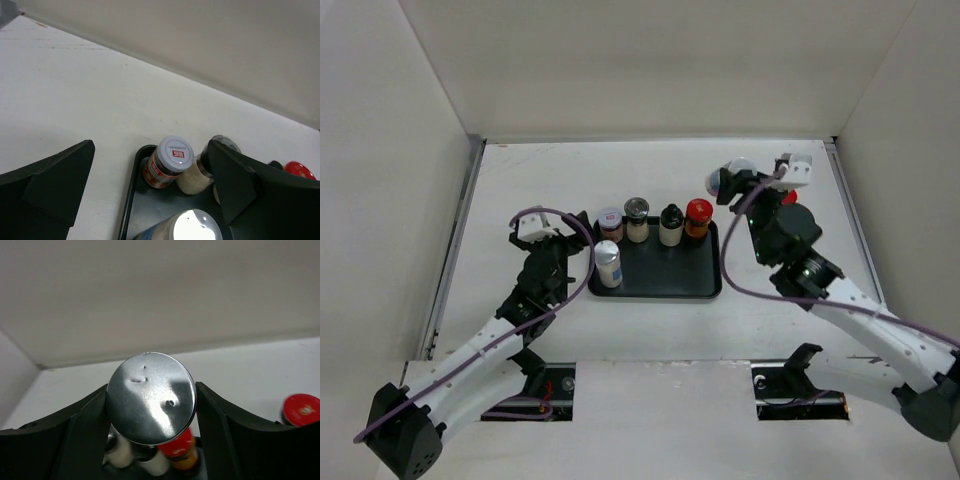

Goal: Organize the condiment bottles

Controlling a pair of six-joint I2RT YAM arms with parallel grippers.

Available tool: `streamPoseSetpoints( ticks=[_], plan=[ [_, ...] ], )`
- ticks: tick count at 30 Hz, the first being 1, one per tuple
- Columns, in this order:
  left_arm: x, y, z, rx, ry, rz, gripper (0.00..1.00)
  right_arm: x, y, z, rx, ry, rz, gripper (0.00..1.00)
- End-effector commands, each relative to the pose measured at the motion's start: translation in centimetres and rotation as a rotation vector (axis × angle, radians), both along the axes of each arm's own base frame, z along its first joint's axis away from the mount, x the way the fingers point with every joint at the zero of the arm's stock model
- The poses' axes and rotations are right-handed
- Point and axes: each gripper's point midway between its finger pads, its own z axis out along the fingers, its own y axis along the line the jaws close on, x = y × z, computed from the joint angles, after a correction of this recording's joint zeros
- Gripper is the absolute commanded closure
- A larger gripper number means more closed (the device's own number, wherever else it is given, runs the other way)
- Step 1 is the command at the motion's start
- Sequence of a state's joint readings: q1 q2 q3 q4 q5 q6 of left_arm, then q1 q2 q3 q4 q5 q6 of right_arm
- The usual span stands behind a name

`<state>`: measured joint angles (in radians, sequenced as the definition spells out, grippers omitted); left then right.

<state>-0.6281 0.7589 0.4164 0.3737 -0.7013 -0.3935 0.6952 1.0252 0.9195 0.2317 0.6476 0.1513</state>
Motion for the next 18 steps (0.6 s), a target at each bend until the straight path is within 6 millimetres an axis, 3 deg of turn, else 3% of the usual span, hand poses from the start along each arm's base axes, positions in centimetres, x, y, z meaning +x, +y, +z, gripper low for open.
streamPoseSetpoints(
  ticks=[1, 4, 9, 13, 18],
  plan=[
    [0.0, 1.9, 1.2, -0.068, -0.061, 0.078, 0.00, -3.6, 2.9, 2.3, 0.063, -0.096, 0.119, 0.54],
    [0.0, 3.0, 0.3, -0.074, -0.051, 0.120, 0.00, -5.7, 7.2, -0.2, 0.051, -0.045, 0.269, 0.54],
    [0.1, 3.6, -1.5, -0.100, -0.023, 0.140, 0.00, -6.1, 13.1, -6.6, 0.038, 0.098, 0.428, 0.53],
    [-0.3, 3.4, -1.8, -0.109, -0.022, 0.130, 0.00, -5.5, 15.4, -10.3, 0.009, 0.157, 0.458, 0.54],
    [-0.6, 3.1, -2.7, -0.099, 0.001, 0.116, 0.00, -5.5, 16.6, -13.6, -0.011, 0.194, 0.464, 0.54]
  ],
)
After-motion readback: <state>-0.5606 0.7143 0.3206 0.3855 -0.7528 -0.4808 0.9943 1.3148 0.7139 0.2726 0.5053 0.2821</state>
